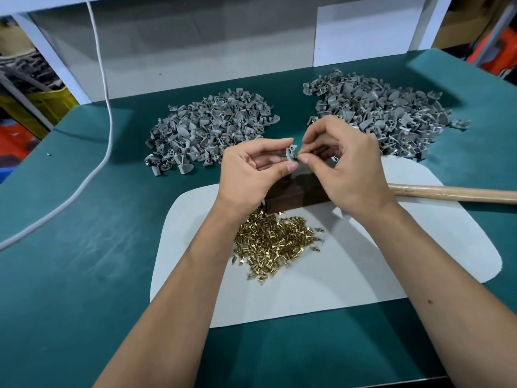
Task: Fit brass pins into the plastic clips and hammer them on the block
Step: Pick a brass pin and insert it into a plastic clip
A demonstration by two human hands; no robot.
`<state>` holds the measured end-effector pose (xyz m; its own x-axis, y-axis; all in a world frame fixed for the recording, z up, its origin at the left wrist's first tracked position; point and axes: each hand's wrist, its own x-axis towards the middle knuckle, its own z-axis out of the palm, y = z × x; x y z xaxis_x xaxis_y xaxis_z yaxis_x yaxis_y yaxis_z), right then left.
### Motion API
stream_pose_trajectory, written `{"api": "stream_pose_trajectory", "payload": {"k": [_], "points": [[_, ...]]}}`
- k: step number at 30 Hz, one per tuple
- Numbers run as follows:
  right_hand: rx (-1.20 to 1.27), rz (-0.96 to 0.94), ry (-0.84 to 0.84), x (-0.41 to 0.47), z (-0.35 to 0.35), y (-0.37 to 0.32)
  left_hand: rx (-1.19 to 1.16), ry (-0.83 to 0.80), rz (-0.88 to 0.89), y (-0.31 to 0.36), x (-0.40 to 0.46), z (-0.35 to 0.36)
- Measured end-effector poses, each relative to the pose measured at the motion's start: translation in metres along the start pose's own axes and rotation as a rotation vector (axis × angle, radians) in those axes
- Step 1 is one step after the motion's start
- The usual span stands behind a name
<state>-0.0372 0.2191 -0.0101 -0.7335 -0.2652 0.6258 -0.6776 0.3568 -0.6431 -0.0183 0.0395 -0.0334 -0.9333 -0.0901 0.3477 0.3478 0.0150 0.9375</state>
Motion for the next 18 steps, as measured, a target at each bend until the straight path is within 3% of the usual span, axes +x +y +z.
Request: {"api": "stream_pose_trajectory", "payload": {"k": [18], "points": [[-0.005, 0.026, 0.039, -0.0021, 0.0046, 0.0016, 0.041, -0.019, -0.042, 0.0036, -0.0015, 0.0002]]}}
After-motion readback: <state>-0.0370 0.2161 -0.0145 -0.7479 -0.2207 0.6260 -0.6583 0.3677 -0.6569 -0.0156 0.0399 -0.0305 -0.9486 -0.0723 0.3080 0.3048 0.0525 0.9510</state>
